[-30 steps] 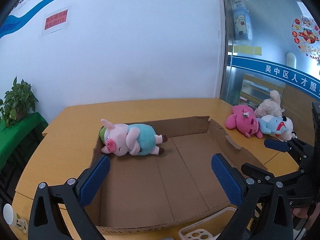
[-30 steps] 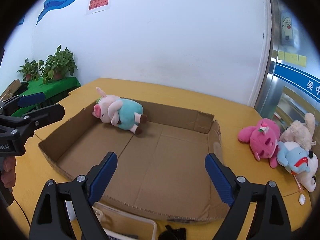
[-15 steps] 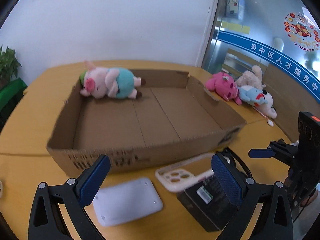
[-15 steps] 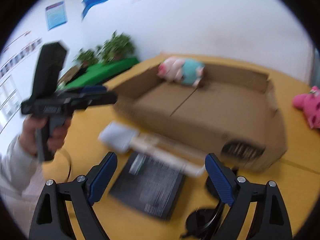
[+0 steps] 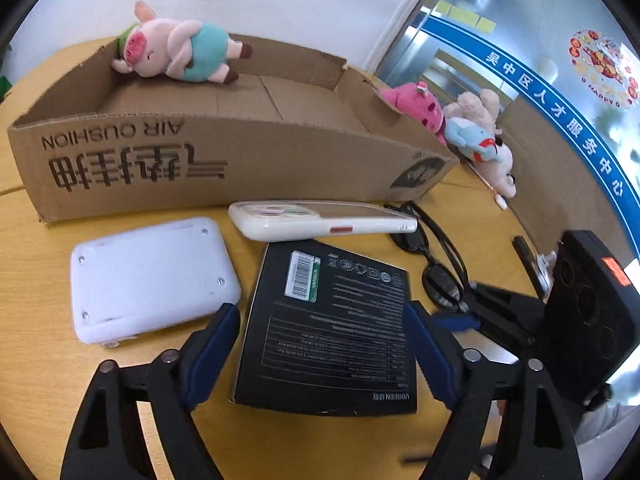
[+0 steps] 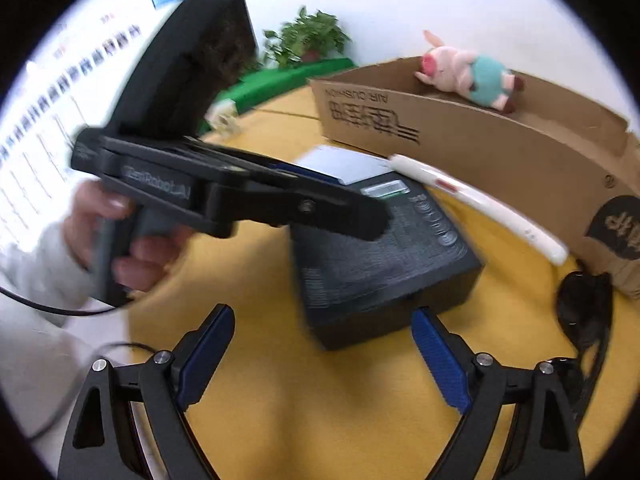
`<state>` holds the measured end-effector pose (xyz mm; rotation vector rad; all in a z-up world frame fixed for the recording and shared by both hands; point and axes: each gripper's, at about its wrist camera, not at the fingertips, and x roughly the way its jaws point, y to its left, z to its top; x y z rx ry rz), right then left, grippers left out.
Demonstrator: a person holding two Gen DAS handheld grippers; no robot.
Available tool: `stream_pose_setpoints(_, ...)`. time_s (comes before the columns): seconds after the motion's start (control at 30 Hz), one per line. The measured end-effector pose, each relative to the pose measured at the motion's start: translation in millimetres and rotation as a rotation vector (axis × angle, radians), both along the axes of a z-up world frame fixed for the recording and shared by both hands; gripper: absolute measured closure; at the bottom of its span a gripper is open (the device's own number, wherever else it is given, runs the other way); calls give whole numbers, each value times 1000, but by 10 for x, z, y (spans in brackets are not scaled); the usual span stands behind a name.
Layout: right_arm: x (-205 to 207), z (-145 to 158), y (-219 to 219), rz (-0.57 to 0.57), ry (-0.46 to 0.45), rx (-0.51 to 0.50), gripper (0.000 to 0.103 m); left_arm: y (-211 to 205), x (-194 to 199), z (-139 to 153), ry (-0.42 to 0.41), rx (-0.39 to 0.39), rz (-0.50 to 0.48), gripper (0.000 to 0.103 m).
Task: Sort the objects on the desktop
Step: 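Move both grippers to the black product box on the table, then grasp the black product box with the left gripper while the right gripper grips it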
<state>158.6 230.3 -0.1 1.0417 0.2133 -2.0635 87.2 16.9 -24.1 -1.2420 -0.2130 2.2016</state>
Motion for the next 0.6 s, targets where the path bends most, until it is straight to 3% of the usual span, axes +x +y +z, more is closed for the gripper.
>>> stream_pose_setpoints(0.1,-170,-136,26,-58,-54,15,10,-1,-12,-86,-40,0,-4,30)
stream_pose_setpoints(0.2,-191,-124,2,-82,-3,48,10,-25,27,-101,-43,4,-17,32)
stream_pose_setpoints(0.33,-270,-120,137,-148,-18,13,14,-39,121,-92,-52,17,-5,41)
stream_pose_setpoints(0.6,-128,235,217,-145,73,3,14,-36,330,346,21,-12,34,46)
